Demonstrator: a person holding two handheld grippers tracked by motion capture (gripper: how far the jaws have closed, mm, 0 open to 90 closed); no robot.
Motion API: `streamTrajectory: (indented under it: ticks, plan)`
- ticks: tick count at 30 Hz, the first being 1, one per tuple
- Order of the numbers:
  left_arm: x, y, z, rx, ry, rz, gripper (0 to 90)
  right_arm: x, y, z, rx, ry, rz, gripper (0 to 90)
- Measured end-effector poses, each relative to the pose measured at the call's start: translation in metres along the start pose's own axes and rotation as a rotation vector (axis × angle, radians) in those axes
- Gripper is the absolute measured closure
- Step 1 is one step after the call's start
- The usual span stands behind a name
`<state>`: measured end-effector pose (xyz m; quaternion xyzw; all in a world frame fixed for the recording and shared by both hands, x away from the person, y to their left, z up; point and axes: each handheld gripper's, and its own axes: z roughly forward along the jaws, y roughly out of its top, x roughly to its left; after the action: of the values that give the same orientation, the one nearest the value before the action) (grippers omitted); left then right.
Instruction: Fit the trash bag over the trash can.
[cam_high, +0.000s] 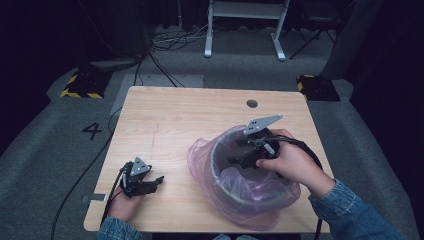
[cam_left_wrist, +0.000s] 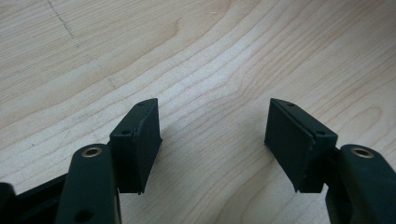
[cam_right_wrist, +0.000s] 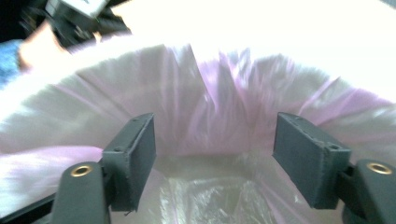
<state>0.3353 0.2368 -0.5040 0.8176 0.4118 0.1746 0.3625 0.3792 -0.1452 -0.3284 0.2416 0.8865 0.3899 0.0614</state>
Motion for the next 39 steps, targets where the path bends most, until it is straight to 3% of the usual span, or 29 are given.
streamTrajectory:
  ticks: [3,6,8,13,16,18,26,39]
  plan:
    - [0.0,0.0,0.0,0.0,0.001,0.0,35.6,0.005,0.006,-0.015,-0.049,0.019,-0.034,33.5]
    - [0.0,0.0,0.0,-0.001,0.001,-0.001,35.6,0.015,0.01,-0.026,-0.099,0.074,-0.078,33.4]
    - [0.0,0.0,0.0,0.001,0.001,-0.002,35.6,0.023,0.009,-0.03,-0.104,0.115,-0.108,33.2]
    - [0.0,0.0,0.0,0.001,0.002,-0.002,35.6,0.038,0.002,-0.015,-0.016,0.174,-0.198,33.1]
    - [0.0,0.0,0.0,0.001,0.002,-0.002,35.6,0.04,-0.004,0.0,0.052,0.189,-0.224,31.4]
    - [0.0,0.0,0.0,0.001,0.002,-0.002,35.6,0.041,-0.009,0.011,0.1,0.201,-0.227,31.1]
    - [0.0,0.0,0.0,0.001,0.002,-0.002,35.6,0.039,-0.027,0.042,0.225,0.173,-0.222,29.9]
    - [0.0,0.0,0.0,0.001,0.001,-0.002,35.6,0.033,-0.042,0.073,0.344,0.145,-0.193,24.2]
